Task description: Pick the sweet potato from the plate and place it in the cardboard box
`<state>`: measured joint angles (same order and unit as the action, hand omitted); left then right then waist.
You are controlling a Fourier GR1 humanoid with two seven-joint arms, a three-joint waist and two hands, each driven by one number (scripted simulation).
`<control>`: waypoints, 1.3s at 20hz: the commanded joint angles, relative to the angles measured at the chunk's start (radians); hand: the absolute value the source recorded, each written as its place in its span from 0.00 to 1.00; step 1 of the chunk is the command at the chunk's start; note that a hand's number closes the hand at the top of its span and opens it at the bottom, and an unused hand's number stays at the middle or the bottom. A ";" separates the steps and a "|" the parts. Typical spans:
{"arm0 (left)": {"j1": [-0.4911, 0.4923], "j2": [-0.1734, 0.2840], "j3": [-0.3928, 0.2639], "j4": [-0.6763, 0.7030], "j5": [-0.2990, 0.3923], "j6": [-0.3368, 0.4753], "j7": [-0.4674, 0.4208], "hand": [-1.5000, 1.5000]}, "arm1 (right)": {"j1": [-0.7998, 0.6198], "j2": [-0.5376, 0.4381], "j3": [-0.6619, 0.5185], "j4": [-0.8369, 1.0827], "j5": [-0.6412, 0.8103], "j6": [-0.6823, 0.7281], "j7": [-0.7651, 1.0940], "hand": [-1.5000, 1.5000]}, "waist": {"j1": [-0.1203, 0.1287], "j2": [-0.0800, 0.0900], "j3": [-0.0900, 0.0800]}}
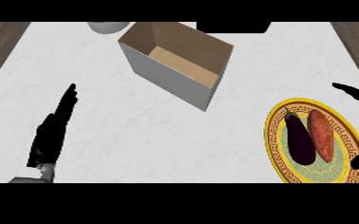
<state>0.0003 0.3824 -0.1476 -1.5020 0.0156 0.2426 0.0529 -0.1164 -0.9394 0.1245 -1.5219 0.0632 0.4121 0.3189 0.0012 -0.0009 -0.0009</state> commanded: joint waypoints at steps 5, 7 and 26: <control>-0.053 -0.041 0.012 -0.049 -0.070 0.003 0.104 0.50 | 0.082 0.051 -0.056 0.001 0.131 0.042 -0.009 0.00 | -0.004 0.001 0.001; 0.000 -0.078 0.010 -0.014 -0.067 -0.014 0.011 0.50 | -0.002 0.137 -0.021 0.082 0.189 0.036 0.008 0.00 | 0.004 0.002 0.001; 0.002 -0.130 0.141 -0.011 -0.136 -0.119 0.009 0.50 | 0.038 0.309 -0.185 0.034 0.390 0.147 -0.019 0.00 | -0.002 0.001 0.001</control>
<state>0.0233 0.2682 -0.0421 -1.5782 -0.1144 0.1444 0.1116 -0.0646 -0.6713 -0.0391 -1.4738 0.4225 0.5310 0.2741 0.0007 -0.0005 0.0001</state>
